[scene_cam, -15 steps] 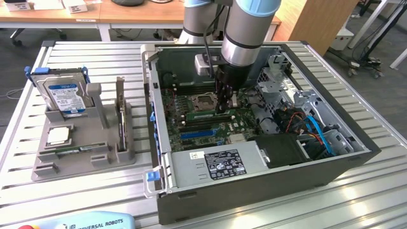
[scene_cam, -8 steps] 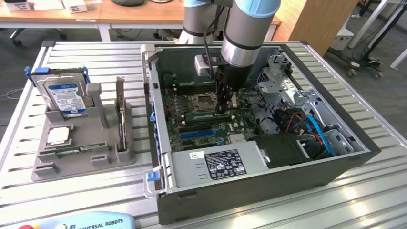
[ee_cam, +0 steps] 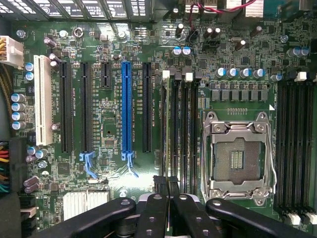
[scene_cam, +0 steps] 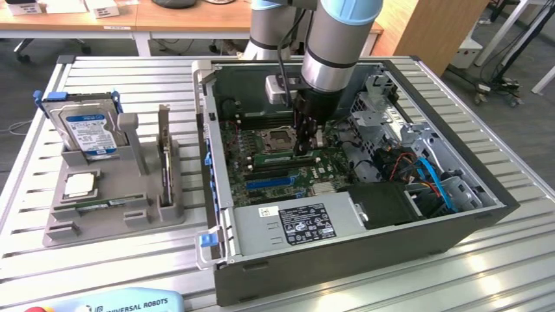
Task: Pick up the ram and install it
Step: 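Insert the ram into the slot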
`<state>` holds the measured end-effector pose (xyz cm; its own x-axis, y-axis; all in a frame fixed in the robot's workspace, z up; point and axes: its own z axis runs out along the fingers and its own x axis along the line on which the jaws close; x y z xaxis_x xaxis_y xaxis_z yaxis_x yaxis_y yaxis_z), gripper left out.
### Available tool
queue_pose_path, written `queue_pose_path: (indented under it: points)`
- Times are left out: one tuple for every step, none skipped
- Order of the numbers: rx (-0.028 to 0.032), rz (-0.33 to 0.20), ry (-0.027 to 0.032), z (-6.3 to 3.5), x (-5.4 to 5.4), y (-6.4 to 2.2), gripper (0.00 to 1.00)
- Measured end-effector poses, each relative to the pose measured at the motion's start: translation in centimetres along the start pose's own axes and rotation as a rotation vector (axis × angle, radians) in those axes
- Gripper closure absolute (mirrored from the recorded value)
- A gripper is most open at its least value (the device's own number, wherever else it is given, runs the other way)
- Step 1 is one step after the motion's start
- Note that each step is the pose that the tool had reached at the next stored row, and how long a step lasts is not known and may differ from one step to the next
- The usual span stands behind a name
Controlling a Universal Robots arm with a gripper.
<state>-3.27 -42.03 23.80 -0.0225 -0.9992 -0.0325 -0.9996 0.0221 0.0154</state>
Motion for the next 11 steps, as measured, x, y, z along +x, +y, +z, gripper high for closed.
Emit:
queue_pose_path:
  points:
    - [0.0002, 0.0, -0.0006, 0.07, -0.01, -0.01, 0.89]
    - [0.0002, 0.0, -0.0003, 0.1, 0.0, -0.01, 0.89]
    - [0.0, 0.0, 0.0, 0.1, 0.0, 0.0, 0.89]
    - [0.0, 0.0, 0.0, 0.1, 0.0, 0.0, 0.89]
    - [0.0, 0.0, 0.0001, 0.1, 0.01, 0.0, 0.89]
    - [0.0, 0.0, 0.0001, 0.1, 0.0, 0.0, 0.89]
    - [0.0, 0.0, 0.0, 0.1, 0.0, 0.0, 0.89]
    - [0.0, 0.0, 0.0, 0.11, 0.0, -0.01, 0.89]
    - [0.0, 0.0, 0.0, 0.11, 0.0, -0.03, 0.89]
    - [0.0, 0.0, 0.0001, 0.12, 0.01, -0.04, 0.89]
    - [0.0, 0.0, 0.0001, 0.12, 0.0, -0.04, 0.89]
